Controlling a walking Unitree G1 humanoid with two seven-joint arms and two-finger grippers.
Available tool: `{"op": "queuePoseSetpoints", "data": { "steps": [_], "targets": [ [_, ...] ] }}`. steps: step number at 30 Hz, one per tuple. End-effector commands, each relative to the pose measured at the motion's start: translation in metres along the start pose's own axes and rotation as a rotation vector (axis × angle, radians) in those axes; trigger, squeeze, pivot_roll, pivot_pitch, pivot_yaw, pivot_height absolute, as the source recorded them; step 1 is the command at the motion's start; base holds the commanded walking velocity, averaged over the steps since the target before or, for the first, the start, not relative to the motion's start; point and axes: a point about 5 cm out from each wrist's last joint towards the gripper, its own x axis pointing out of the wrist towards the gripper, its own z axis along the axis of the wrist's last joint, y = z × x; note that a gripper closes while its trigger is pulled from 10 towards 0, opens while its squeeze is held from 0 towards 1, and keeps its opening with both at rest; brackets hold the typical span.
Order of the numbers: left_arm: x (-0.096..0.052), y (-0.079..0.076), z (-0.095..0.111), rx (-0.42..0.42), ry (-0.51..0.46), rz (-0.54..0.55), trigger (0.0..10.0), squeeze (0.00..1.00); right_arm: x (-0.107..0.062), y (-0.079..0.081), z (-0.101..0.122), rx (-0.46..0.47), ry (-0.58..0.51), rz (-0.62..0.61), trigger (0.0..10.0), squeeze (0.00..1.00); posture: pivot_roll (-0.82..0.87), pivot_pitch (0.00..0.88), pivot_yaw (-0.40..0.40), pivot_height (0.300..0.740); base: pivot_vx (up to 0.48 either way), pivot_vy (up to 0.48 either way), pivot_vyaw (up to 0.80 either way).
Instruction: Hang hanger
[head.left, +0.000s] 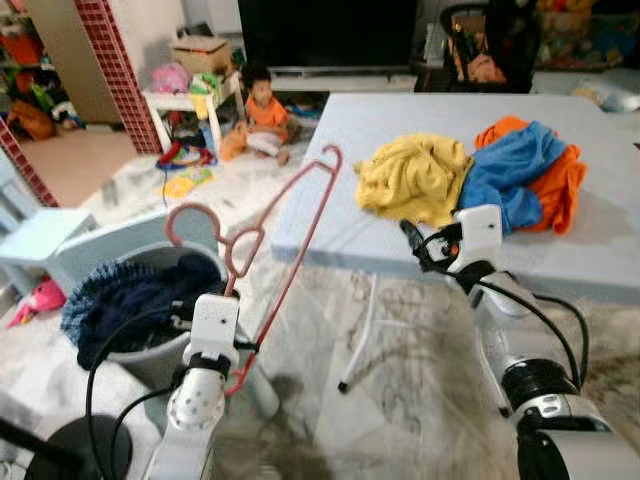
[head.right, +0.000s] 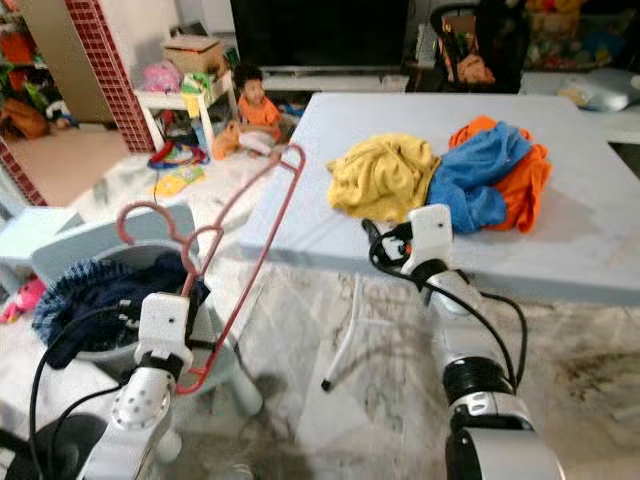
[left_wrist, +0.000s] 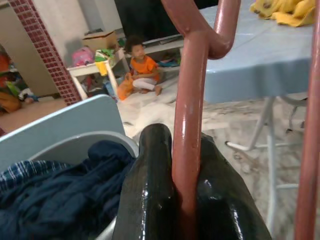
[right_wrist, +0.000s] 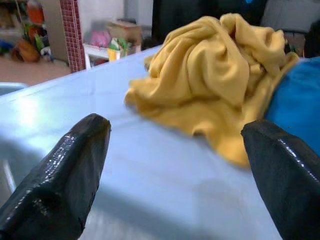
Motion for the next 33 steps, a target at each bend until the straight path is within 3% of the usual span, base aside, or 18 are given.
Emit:
{"op": "queuePoseSetpoints", "data": {
  "steps": [1, 8, 10, 33],
  "targets": [
    [0.003, 0.004, 0.006, 0.009, -0.027, 0.004, 10.0, 0.0, 0.003, 0.0, 0.007, -0.006, -0.02, 0.004, 10.0, 0.0, 0.0, 0.0, 0.035, 0.74, -0.266, 0.0, 0.0],
    [0.006, 0.006, 0.001, -0.005, -0.002, 0.009, 10.0, 0.0, 0.002, -0.002, 0.004, -0.019, -0.011, -0.024, 10.0, 0.0, -0.01, 0.0, 0.037, 0.74, -0.076, 0.0, 0.0],
    [0.006, 0.011, -0.009, 0.008, 0.042, 0.023, 10.0, 0.0, -0.001, -0.005, -0.005, -0.014, 0.019, -0.069, 10.0, 0.0, 0.0, 0.0, 0.036, 0.74, 0.0, 0.0, 0.0],
    [0.006, 0.011, -0.009, 0.008, 0.042, 0.023, 10.0, 0.0, -0.001, -0.005, -0.005, -0.014, 0.019, -0.069, 10.0, 0.0, 0.0, 0.0, 0.036, 0.74, 0.0, 0.0, 0.0]
  ]
}}
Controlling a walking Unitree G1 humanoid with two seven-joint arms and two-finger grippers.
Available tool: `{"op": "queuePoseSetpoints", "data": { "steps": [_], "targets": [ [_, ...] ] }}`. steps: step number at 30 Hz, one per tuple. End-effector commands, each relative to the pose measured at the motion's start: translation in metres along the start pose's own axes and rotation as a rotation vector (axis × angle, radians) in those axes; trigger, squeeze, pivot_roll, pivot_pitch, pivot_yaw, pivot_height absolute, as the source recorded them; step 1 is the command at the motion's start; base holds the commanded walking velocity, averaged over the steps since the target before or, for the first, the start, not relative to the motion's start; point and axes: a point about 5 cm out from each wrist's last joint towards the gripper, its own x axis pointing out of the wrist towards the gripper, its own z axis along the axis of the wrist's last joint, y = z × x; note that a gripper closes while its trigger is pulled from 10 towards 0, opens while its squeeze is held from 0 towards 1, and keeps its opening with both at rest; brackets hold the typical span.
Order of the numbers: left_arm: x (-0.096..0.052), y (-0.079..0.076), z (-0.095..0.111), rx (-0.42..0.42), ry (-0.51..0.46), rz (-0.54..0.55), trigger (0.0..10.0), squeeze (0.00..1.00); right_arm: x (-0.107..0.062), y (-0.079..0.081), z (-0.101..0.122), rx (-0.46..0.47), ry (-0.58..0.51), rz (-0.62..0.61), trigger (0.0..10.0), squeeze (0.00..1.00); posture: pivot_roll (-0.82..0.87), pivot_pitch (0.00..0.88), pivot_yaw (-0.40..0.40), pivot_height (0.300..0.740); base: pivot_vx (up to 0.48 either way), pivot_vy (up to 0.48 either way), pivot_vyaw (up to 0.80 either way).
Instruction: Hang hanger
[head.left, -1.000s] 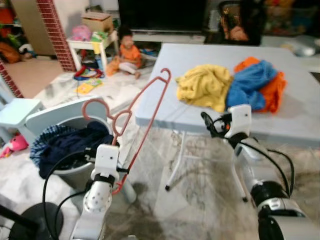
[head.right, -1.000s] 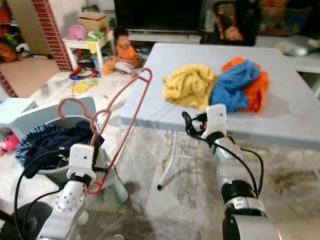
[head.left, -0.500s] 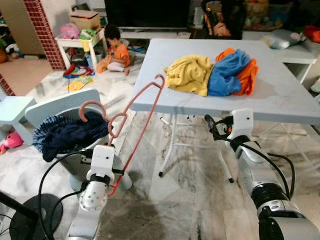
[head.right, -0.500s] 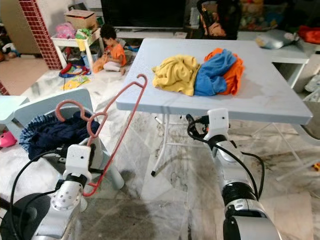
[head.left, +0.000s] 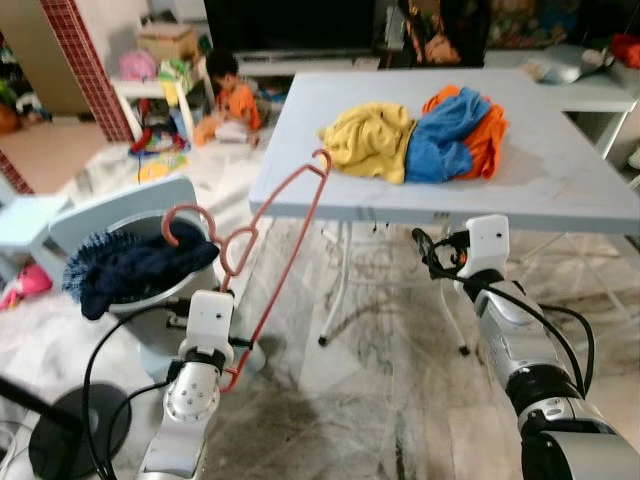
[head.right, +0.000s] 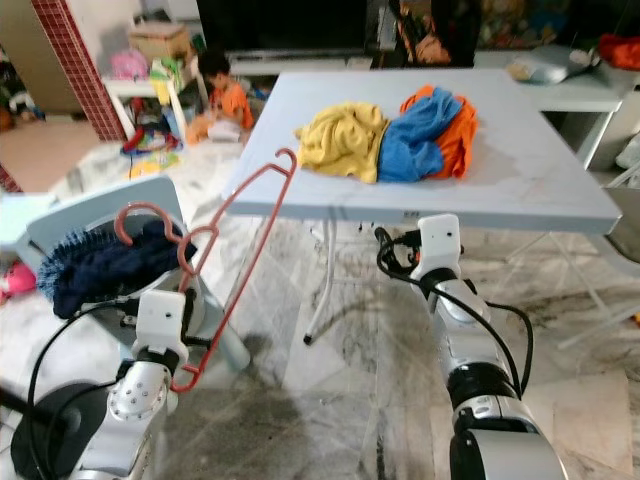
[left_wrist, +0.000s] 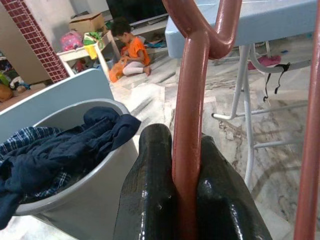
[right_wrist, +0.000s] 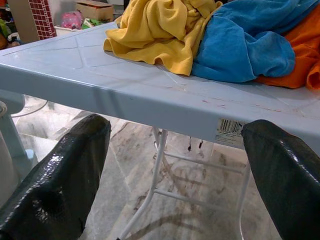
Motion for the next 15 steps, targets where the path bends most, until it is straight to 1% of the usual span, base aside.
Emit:
{"op": "queuePoseSetpoints", "data": {
  "steps": [1, 5, 6, 7, 8, 9, 10, 11, 15],
  "targets": [
    [0.002, 0.005, 0.003, 0.003, -0.013, 0.01, 10.0, 0.0, 0.003, 0.001, 0.007, -0.005, -0.024, 0.002, 10.0, 0.0, 0.0, 0.0, 0.036, 0.74, 0.0, 0.0, 0.0],
    [0.002, 0.005, 0.003, 0.003, -0.013, 0.01, 10.0, 0.0, 0.003, 0.001, 0.007, -0.005, -0.024, 0.002, 10.0, 0.0, 0.0, 0.0, 0.036, 0.74, 0.0, 0.0, 0.0],
    [0.002, 0.008, -0.001, 0.006, 0.006, 0.016, 10.0, 0.0, 0.002, 0.0, 0.001, 0.001, -0.003, -0.015, 10.0, 0.0, 0.0, 0.0, 0.036, 0.74, 0.0, 0.0, 0.0],
    [-0.009, 0.003, -0.049, 0.004, 0.225, -0.028, 10.0, 0.0, -0.014, 0.015, -0.044, 0.029, 0.186, -0.021, 10.0, 0.0, 0.02, 0.0, -0.002, 0.74, 0.0, 0.0, 0.0],
    [-0.022, 0.003, -0.078, 0.01, 0.357, -0.029, 10.0, 0.0, -0.028, 0.028, -0.073, 0.045, 0.31, -0.023, 10.0, 0.0, 0.02, 0.0, -0.002, 0.74, 0.0, 0.0, 0.0],
    [-0.033, 0.005, -0.095, -0.006, 0.433, -0.015, 10.0, 0.0, -0.037, 0.036, -0.088, 0.057, 0.379, -0.02, 10.0, 0.0, 0.02, 0.0, -0.002, 0.74, 0.0, 0.0, 0.0],
    [-0.037, 0.01, -0.1, -0.037, 0.442, 0.028, 10.0, 0.0, -0.039, 0.04, -0.092, 0.06, 0.395, -0.021, 10.0, 0.0, 0.02, 0.0, -0.004, 0.74, 0.0, 0.0, 0.0],
    [-0.037, 0.01, -0.1, -0.037, 0.442, 0.028, 10.0, 0.0, -0.039, 0.04, -0.092, 0.06, 0.395, -0.021, 10.0, 0.0, 0.02, 0.0, -0.004, 0.74, 0.0, 0.0, 0.0],
    [-0.032, 0.026, -0.09, -0.052, 0.372, 0.139, 10.0, 0.0, -0.031, 0.043, -0.081, 0.033, 0.325, 0.001, 10.0, 0.0, 0.02, 0.0, -0.005, 0.74, 0.0, 0.0, 0.0]
  ]
}}
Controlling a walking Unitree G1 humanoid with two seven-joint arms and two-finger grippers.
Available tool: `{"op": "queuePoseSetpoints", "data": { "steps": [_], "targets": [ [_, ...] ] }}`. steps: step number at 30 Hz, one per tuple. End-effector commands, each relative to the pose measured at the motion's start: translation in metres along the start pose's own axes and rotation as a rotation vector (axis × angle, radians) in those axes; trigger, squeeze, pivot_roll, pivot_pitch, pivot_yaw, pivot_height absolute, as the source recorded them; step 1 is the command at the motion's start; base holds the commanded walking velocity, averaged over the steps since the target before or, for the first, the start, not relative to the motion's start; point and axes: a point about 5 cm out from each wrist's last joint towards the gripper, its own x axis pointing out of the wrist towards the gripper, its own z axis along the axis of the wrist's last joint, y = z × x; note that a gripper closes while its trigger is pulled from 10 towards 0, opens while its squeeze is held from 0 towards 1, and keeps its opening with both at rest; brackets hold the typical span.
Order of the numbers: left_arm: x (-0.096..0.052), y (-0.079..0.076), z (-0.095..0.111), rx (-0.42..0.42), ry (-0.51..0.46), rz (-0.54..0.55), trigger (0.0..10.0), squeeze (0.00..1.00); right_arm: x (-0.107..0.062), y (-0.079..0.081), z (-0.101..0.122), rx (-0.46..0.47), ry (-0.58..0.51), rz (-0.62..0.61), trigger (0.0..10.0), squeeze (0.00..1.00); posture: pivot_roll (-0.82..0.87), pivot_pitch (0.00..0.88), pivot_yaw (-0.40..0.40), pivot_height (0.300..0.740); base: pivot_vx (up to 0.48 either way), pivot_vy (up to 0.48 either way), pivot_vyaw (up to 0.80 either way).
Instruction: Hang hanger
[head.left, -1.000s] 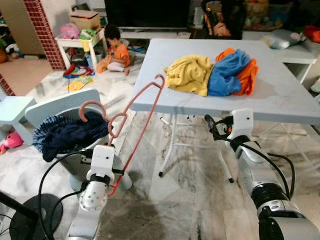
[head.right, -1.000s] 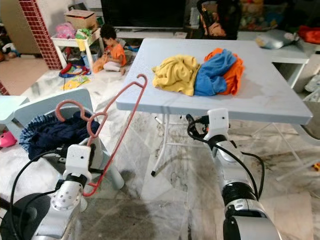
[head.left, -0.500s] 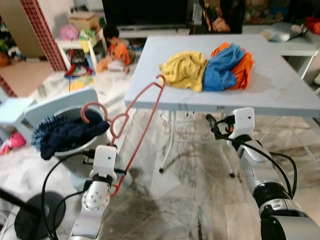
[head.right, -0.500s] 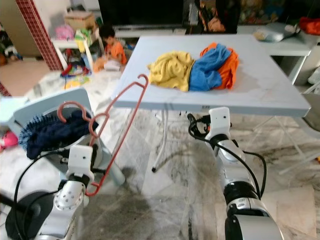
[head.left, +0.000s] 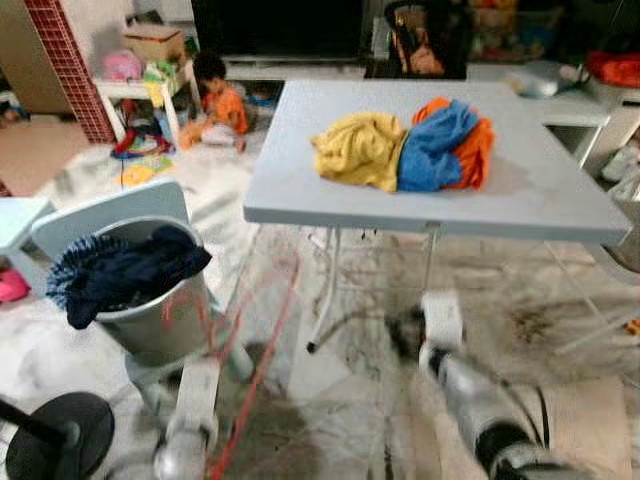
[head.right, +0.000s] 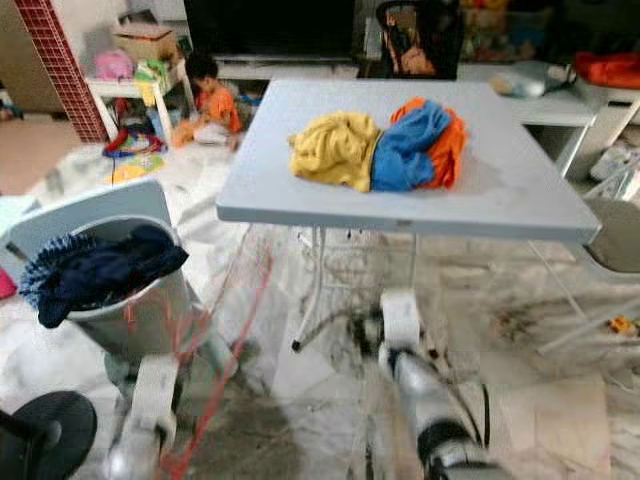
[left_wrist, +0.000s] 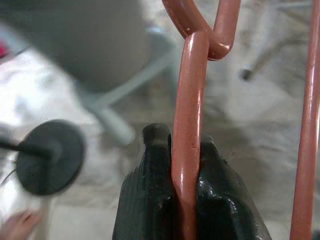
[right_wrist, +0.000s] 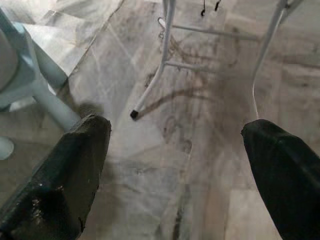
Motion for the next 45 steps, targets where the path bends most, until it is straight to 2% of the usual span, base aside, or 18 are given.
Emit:
{"op": "queuePoseSetpoints", "data": {
  "steps": [1, 4, 7, 8, 11, 12, 13, 15, 16, 19, 21, 23, 26, 28, 36, 39, 45],
  "targets": [
    [0.009, 0.009, 0.035, -0.038, -0.146, 0.047, 10.0, 0.0, 0.009, 0.001, 0.039, -0.043, -0.141, 0.009, 10.0, 0.0, 0.02, 0.0, -0.007, 0.74, 0.0, 0.0, 0.0],
    [0.014, 0.008, 0.029, -0.035, -0.122, 0.041, 10.0, 0.0, 0.01, 0.005, 0.037, -0.045, -0.13, 0.006, 10.0, 0.0, 0.02, 0.0, -0.003, 0.74, 0.0, 0.0, 0.0],
    [0.015, 0.007, 0.018, -0.038, -0.061, 0.029, 10.0, 0.0, 0.009, 0.006, 0.025, -0.04, -0.059, -0.014, 10.0, 0.0, 0.01, 0.0, -0.002, 0.74, 0.0, 0.0, 0.0],
    [0.015, 0.005, 0.01, -0.04, -0.012, 0.012, 10.0, 0.0, 0.009, 0.006, 0.016, -0.017, -0.011, -0.029, 10.0, 0.0, 0.01, 0.0, -0.004, 0.74, 0.0, 0.0, 0.0],
    [0.014, 0.003, 0.001, -0.037, 0.045, -0.004, 10.0, 0.0, 0.007, 0.007, 0.009, 0.0, 0.028, -0.034, 10.0, 0.0, 0.02, 0.0, -0.006, 0.74, 0.0, 0.0, 0.0],
    [0.011, -0.002, -0.013, -0.033, 0.119, -0.043, 10.0, 0.0, 0.005, 0.01, -0.003, -0.016, 0.093, -0.025, 10.0, 0.0, 0.02, 0.0, -0.006, 0.74, 0.0, 0.0, 0.0],
    [0.011, -0.002, -0.013, -0.033, 0.119, -0.043, 10.0, 0.0, 0.005, 0.01, -0.003, -0.016, 0.093, -0.025, 10.0, 0.0, 0.02, 0.0, -0.006, 0.74, 0.0, 0.0, 0.0],
    [0.006, -0.006, -0.031, -0.002, 0.216, -0.083, 10.0, 0.0, -0.001, 0.017, -0.023, -0.055, 0.176, -0.006, 10.0, 0.0, 0.02, 0.0, 0.0, 0.74, 0.0, 0.0, 0.0],
    [0.006, -0.006, -0.031, -0.002, 0.216, -0.083, 10.0, 0.0, -0.001, 0.017, -0.023, -0.055, 0.176, -0.006, 10.0, 0.0, 0.02, 0.0, 0.0, 0.74, 0.0, 0.0, 0.0],
    [-0.001, -0.009, -0.046, 0.037, 0.299, -0.123, 10.0, 0.0, -0.008, 0.022, -0.043, -0.137, 0.253, 0.022, 10.0, 0.0, 0.02, 0.0, 0.011, 0.74, 0.0, 0.0, 0.0],
    [-0.003, -0.006, -0.053, 0.024, 0.351, -0.12, 10.0, 0.0, -0.014, 0.023, -0.056, -0.119, 0.308, 0.012, 10.0, 0.0, 0.02, 0.0, 0.02, 0.74, 0.0, 0.0, 0.0],
    [-0.003, -0.004, -0.054, 0.018, 0.364, -0.11, 10.0, 0.0, -0.015, 0.024, -0.059, -0.119, 0.32, 0.013, 10.0, 0.0, 0.02, 0.0, 0.025, 0.74, 0.0, 0.0, 0.0],
    [-0.002, -0.001, -0.054, 0.097, 0.38, -0.145, 10.0, 0.0, -0.022, 0.027, -0.073, -0.21, 0.379, 0.045, 10.0, 0.0, 0.01, 0.0, 0.04, 0.74, 0.0, 0.0, -0.44],
    [-0.002, -0.001, -0.053, 0.121, 0.382, -0.16, 10.0, 0.0, -0.025, 0.027, -0.078, -0.234, 0.399, 0.053, 10.0, 0.0, 0.0, 0.0, 0.046, 0.74, 0.0, 0.0, -0.8],
    [0.0, -0.002, -0.052, 0.14, 0.407, -0.169, 10.0, 0.0, -0.029, 0.015, -0.082, -0.259, 0.424, 0.029, 10.0, 0.0, -0.04, 0.0, 0.082, 0.74, 0.0, 0.0, -0.8],
    [0.001, -0.011, -0.049, 0.169, 0.414, -0.191, 10.0, 0.0, -0.032, 0.008, -0.086, -0.276, 0.441, 0.02, 10.0, 0.0, -0.05, 0.0, 0.084, 0.74, 0.0, 0.0, -0.8],
    [0.003, -0.027, -0.044, 0.143, 0.417, -0.203, 10.0, 0.0, -0.037, 0.002, -0.091, -0.288, 0.463, 0.018, 10.0, 0.0, -0.05, 0.0, 0.068, 0.74, 0.0, 0.0, -0.8]
  ]
}}
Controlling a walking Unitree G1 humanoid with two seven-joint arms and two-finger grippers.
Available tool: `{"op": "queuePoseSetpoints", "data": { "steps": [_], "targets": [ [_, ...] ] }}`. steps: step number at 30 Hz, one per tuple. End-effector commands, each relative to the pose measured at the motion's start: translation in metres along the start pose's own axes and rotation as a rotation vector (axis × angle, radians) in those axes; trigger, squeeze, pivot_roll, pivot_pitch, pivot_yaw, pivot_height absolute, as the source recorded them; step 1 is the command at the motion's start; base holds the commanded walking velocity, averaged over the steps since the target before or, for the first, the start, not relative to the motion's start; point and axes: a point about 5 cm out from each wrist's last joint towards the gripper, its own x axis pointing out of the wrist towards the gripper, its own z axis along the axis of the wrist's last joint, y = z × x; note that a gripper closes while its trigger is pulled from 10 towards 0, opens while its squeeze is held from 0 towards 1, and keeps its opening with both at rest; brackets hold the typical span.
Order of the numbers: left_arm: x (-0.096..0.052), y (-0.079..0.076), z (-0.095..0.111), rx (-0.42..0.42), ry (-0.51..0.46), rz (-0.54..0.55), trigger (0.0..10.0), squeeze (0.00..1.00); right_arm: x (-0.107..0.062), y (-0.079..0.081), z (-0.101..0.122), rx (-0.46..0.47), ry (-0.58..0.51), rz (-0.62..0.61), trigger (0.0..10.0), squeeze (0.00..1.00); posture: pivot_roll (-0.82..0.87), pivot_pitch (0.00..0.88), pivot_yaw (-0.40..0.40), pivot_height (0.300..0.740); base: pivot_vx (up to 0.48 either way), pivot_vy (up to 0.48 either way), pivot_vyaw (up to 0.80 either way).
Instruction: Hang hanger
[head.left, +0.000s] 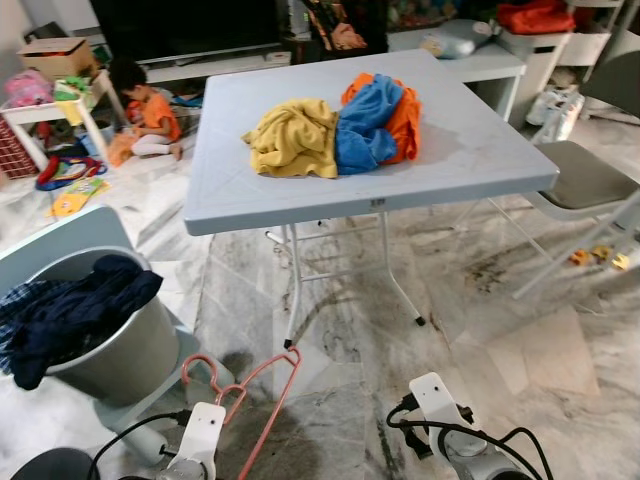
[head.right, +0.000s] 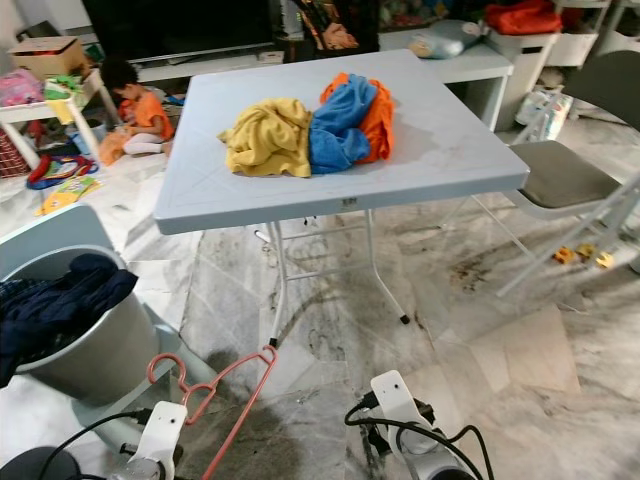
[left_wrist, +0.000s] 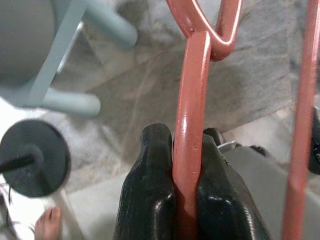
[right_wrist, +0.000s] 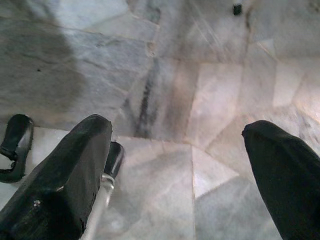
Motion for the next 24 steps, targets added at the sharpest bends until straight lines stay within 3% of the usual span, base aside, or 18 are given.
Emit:
{"op": "queuePoseSetpoints", "data": {
  "steps": [1, 24],
  "targets": [
    [0.0, -0.008, -0.003, -0.009, 0.023, -0.008, 10.0, 0.0, 0.0, 0.003, -0.002, -0.012, 0.012, 0.015, 10.0, 0.0, -0.05, 0.0, 0.064, 0.74, 0.0, 0.0, -0.8],
    [-0.001, -0.014, -0.009, 0.011, 0.031, -0.001, 10.0, 0.0, 0.0, 0.015, -0.008, -0.016, 0.028, 0.051, 10.0, 0.0, -0.06, 0.0, 0.084, 0.74, 0.0, 0.0, -0.75]
  ]
}}
